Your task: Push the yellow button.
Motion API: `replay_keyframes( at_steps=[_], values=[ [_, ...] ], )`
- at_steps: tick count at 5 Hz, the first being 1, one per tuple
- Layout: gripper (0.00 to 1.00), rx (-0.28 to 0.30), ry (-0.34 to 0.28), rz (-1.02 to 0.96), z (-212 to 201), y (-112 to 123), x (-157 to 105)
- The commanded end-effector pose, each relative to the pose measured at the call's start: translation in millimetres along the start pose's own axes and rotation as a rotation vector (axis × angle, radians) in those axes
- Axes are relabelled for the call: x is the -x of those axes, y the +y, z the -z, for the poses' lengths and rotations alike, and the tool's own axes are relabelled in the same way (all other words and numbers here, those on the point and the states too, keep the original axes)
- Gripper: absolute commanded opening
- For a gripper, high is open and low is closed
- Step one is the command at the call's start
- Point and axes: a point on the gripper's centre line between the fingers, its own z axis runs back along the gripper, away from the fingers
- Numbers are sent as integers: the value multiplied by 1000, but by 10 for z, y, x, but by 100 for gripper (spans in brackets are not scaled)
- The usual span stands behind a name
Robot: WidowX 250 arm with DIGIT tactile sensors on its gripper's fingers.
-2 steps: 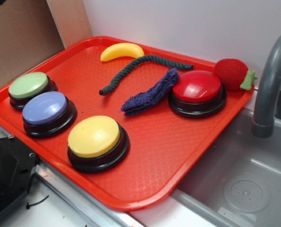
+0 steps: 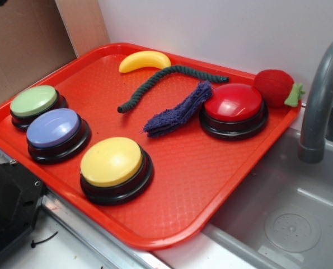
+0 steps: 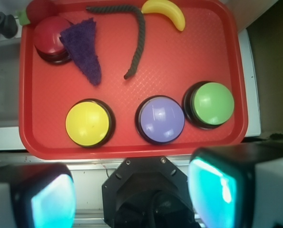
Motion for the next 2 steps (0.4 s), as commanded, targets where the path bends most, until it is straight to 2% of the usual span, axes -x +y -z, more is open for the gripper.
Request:
replay_keyframes(
  at_steps=[1, 2],
  values=[
    [100, 52, 64, 450, 723, -547, -64],
    [100, 61, 57, 513, 931, -502, 15]
  ],
)
